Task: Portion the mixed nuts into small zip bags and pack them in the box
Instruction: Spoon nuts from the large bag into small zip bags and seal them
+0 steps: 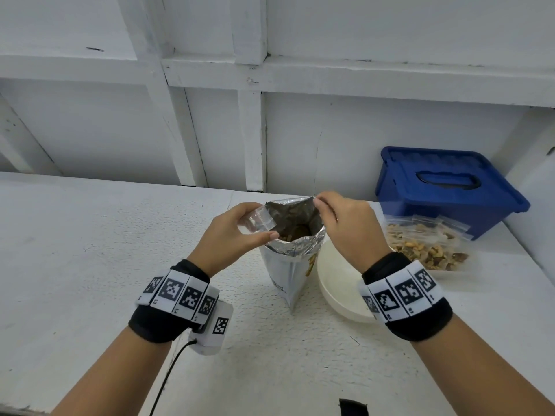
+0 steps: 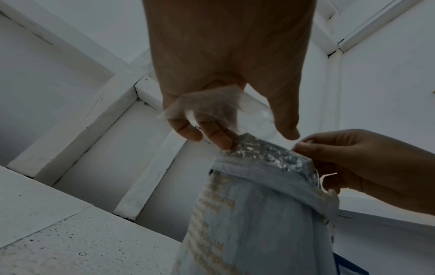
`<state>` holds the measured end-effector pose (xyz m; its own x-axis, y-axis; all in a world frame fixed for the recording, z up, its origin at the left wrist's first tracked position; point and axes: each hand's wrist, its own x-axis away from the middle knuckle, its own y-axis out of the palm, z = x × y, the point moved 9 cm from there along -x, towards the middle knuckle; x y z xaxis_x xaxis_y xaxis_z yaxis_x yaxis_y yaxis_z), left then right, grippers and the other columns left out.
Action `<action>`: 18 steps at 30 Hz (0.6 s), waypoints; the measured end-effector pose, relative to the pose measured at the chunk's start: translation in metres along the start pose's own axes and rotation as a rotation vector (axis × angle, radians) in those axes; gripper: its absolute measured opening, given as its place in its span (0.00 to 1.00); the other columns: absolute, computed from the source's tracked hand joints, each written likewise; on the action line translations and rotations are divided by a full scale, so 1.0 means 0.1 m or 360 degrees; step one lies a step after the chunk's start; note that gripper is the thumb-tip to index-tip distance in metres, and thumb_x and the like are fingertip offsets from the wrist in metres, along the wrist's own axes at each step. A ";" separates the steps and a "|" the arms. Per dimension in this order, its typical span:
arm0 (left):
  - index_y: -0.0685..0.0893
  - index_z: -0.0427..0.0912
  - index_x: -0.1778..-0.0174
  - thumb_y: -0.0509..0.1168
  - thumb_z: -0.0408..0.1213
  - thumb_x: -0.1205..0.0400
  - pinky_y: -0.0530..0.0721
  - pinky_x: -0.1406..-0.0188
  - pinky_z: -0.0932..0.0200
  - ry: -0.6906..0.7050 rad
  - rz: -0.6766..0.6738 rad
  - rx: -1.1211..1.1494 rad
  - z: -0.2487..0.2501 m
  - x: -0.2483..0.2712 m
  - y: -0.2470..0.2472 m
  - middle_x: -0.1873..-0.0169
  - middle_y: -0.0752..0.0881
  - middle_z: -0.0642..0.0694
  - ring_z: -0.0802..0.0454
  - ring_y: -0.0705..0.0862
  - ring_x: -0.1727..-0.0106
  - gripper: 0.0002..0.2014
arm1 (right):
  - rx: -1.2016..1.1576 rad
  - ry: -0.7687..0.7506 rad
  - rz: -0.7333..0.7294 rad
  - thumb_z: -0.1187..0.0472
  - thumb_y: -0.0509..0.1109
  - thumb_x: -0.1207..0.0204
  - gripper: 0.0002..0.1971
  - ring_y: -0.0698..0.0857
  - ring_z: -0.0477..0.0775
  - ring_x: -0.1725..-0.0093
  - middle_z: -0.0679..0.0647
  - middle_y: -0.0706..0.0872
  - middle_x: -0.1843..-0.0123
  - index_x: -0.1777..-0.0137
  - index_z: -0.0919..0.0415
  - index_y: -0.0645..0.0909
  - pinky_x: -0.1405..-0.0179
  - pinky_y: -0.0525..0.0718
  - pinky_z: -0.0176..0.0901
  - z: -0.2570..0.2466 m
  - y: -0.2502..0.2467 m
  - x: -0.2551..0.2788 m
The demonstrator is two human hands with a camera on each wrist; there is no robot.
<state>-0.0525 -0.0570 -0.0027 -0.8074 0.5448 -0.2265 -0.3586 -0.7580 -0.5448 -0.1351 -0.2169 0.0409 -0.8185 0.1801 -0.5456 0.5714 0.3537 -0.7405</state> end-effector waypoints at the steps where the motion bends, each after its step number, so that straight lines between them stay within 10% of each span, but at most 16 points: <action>1: 0.77 0.55 0.46 0.76 0.44 0.30 0.73 0.61 0.82 0.0001 -0.0008 0.0003 0.00 0.00 0.00 0.58 0.81 0.64 0.68 0.79 0.56 0.20 | 0.0045 -0.0045 -0.0051 0.55 0.57 0.18 0.16 0.84 0.58 0.68 0.59 0.86 0.66 0.49 0.64 0.82 0.69 0.75 0.41 -0.02 0.06 0.00; 14: 0.77 0.55 0.45 0.75 0.47 0.31 0.75 0.59 0.80 -0.0009 -0.0043 -0.0017 -0.02 -0.03 0.03 0.56 0.82 0.65 0.68 0.81 0.54 0.21 | -0.0369 0.0411 -0.0128 0.59 0.58 0.17 0.14 0.85 0.55 0.65 0.59 0.87 0.64 0.54 0.65 0.83 0.60 0.84 0.45 0.27 0.19 -0.07; 18: 0.77 0.55 0.45 0.73 0.56 0.35 0.75 0.58 0.76 -0.0025 -0.0054 -0.0016 -0.01 -0.03 0.02 0.56 0.83 0.63 0.67 0.81 0.55 0.25 | -0.0591 0.0674 -0.0073 0.60 0.58 0.17 0.13 0.84 0.46 0.73 0.57 0.86 0.69 0.60 0.60 0.81 0.70 0.83 0.37 0.47 0.14 -0.07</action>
<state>-0.0497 -0.0595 -0.0040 -0.8019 0.5646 -0.1952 -0.3813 -0.7353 -0.5603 -0.1185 -0.2566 0.0157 -0.8382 0.4825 -0.2543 0.5381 0.6552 -0.5302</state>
